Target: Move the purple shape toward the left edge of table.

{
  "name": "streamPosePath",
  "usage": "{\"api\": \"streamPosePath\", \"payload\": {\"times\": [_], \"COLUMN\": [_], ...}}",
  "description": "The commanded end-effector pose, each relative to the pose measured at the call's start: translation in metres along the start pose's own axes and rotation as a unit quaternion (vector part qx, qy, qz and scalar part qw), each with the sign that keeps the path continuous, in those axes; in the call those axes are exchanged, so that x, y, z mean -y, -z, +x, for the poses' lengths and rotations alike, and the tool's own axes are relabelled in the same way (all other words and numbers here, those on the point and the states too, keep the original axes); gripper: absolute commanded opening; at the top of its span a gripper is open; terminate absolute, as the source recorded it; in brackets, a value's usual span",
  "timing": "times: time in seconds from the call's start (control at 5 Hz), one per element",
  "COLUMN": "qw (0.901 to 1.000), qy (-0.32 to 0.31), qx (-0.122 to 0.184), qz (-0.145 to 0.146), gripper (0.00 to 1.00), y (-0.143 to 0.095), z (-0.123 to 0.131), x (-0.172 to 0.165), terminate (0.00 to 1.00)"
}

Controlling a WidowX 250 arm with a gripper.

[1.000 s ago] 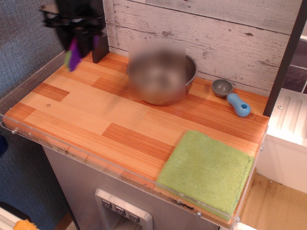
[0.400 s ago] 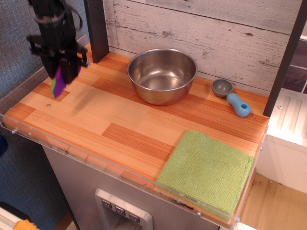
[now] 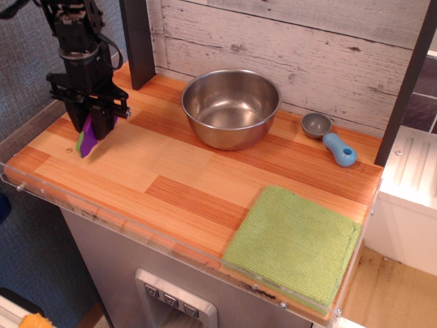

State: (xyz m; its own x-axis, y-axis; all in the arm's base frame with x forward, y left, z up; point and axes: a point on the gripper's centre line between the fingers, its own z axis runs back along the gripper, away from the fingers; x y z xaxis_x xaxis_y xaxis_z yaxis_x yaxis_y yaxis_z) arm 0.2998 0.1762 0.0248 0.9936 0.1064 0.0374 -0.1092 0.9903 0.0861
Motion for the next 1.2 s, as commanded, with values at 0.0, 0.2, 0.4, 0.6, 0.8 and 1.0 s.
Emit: {"api": "streamPosePath", "payload": {"times": [0.0,0.2,0.4,0.6,0.8,1.0], "qw": [0.9996,0.9994,0.9994,0.9992,0.9991,0.9986], "qy": [0.027,0.032,0.034,0.031,0.002,-0.004], "qx": [0.006,0.003,-0.001,0.01,0.026,0.051], "qz": [0.009,0.009,0.01,0.023,0.033,0.009], "gripper": [1.0,1.0,1.0,1.0,1.0,1.0], "y": [-0.016,-0.02,-0.023,-0.048,-0.087,-0.115], "z": [0.005,0.005,0.004,0.0,-0.008,-0.019], "x": [-0.011,-0.01,-0.013,-0.012,-0.003,0.02], "terminate": [0.0,0.0,0.0,0.0,0.0,0.0]}}
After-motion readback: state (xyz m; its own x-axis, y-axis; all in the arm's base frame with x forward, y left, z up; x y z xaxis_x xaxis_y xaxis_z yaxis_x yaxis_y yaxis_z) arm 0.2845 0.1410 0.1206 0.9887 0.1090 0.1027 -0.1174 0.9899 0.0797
